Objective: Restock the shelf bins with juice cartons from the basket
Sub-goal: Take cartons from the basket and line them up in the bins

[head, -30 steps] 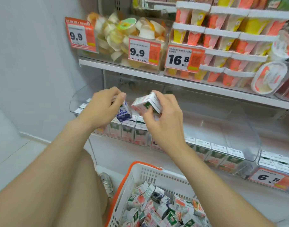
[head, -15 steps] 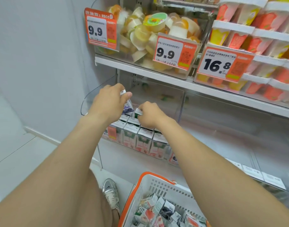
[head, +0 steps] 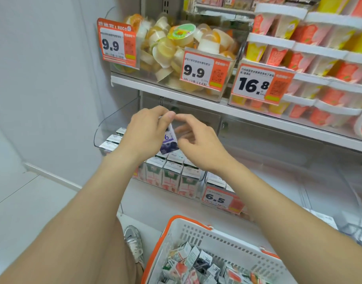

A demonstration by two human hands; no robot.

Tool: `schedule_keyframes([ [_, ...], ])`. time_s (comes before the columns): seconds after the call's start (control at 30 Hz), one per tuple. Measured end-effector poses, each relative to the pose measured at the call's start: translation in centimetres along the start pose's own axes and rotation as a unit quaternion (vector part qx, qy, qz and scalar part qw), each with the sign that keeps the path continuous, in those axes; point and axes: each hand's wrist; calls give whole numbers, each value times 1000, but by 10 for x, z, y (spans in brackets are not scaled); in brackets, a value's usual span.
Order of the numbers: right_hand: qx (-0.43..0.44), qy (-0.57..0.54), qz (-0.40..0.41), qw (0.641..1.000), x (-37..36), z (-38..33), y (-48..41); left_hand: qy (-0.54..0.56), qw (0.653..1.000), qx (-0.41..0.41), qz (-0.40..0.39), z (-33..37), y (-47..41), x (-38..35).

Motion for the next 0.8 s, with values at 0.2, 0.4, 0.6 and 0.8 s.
schedule_keyframes([
  [0.2,-36,-113,70,991,43,17,69,219,973,5,-72,64,23,-27],
  [0.4,-157,-224,86,958,96,44,120,346,922,59,-161,108,46,-62],
  [0.6,-175,-163,91,967,143,58,150,371,912,27,-173,149,61,-99],
  [0.8,-146,-56,25,987,203,75,196,394,903,-17,-173,200,81,-140],
])
Point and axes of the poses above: each hand's wrist, its own y-axis away from the middle knuckle, its own x-axis out of the back of the hand, z = x × y, and after that the axes turned 1 degree about x, right-handed
